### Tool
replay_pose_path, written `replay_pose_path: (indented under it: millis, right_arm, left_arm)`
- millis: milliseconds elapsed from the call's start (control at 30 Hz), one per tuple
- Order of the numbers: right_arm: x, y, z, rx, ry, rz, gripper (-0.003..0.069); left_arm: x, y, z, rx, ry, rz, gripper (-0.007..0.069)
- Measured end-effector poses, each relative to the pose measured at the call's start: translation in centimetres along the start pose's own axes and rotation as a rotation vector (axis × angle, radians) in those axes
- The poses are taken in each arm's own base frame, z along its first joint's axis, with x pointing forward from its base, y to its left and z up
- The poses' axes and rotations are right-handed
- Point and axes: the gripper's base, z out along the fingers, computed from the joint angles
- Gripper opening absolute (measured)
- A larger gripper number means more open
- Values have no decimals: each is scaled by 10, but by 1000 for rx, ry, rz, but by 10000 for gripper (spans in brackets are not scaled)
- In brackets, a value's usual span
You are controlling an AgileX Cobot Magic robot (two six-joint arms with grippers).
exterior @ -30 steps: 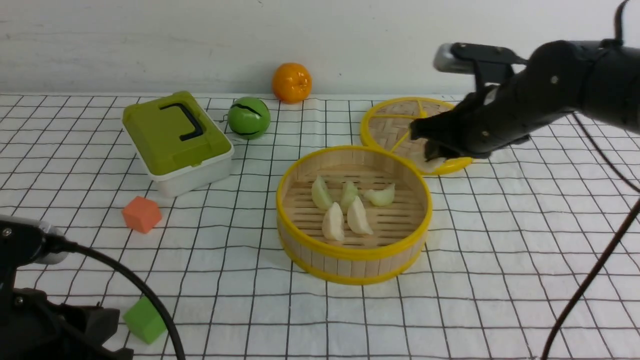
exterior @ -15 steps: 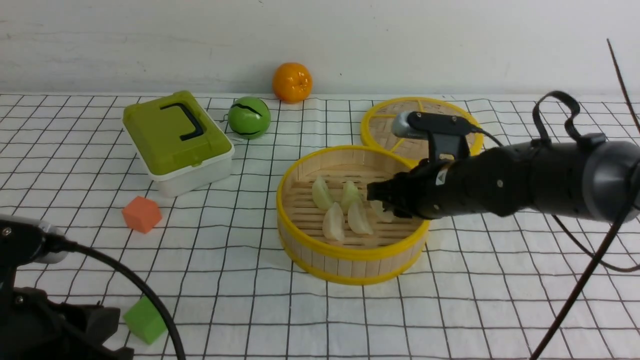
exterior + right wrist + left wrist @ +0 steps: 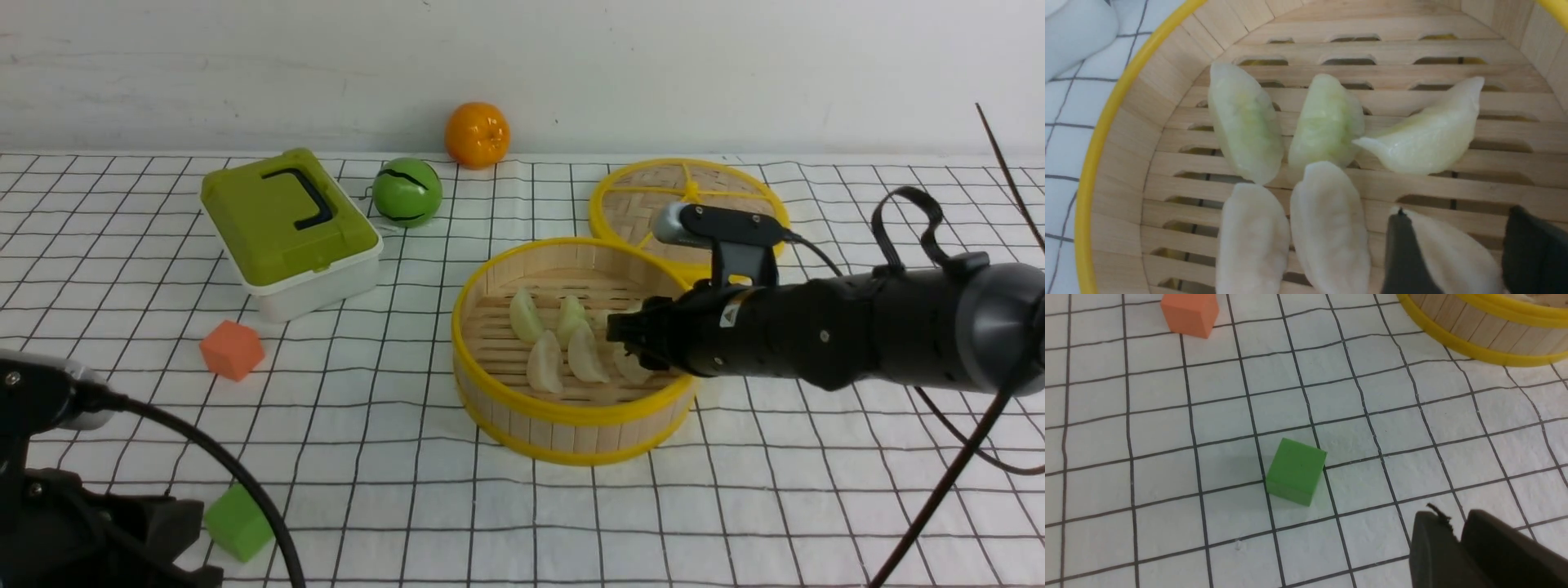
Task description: Put the dumplings into the steamer on the table with the white tablecloth.
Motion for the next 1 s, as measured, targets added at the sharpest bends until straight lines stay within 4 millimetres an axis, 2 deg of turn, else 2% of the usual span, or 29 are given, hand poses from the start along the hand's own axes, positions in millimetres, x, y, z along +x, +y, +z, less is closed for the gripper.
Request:
replay_pose_path:
  millis: [133, 267, 333, 367, 400, 433, 467, 533, 567, 600, 633, 667, 767, 800, 900, 1000]
  right_arm:
    - [-4, 3, -9, -6, 5, 2, 482]
    - [-18, 12, -42, -26, 3, -68, 450]
    - [-29, 18, -74, -30, 5, -165, 359]
    - [-30, 19, -77, -33, -5, -175, 349]
    - [-38, 22, -106, -23, -10, -266, 272]
    - [-40, 22, -121, -10, -2, -310, 211]
    - [-44, 22, -145, 11, -8, -373, 135]
    - [-47, 20, -177, 49, -20, -442, 42]
    - [-49, 17, -206, 84, -50, -490, 1]
    - [-48, 12, -224, 117, -64, -515, -16]
    - [-48, 12, -228, 123, -69, -519, -18]
    - [-45, 5, -257, 164, -128, -533, -21]
    - [-31, -10, -294, 215, -237, -520, -22]
    - [-20, -18, -304, 229, -278, -506, -22]
    - [2, -32, -317, 228, -361, -475, -22]
    - [40, -50, -318, 176, -469, -431, -18]
  left_arm:
    - [0, -1, -6, 28, -29, -7, 104]
    - [-1, 3, -30, 69, -135, -5, 82]
    - [0, 8, -49, 92, -217, -20, 34]
    - [0, 8, -51, 94, -224, -23, 28]
    - [3, 12, -63, 105, -275, -36, -12]
    - [5, 14, -69, 109, -296, -42, -13]
    - [7, 17, -76, 113, -322, -50, -13]
    - [10, 19, -82, 114, -341, -58, -13]
    - [13, 22, -85, 111, -348, -63, -13]
    - [15, 23, -87, 102, -338, -67, -13]
    - [15, 23, -87, 101, -336, -67, -13]
    - [18, 25, -86, 84, -308, -69, -13]
    - [22, 27, -85, 61, -268, -72, -13]
    - [23, 28, -85, 53, -254, -72, -13]
    - [24, 28, -84, 45, -240, -73, -13]
    - [25, 28, -84, 42, -235, -73, -13]
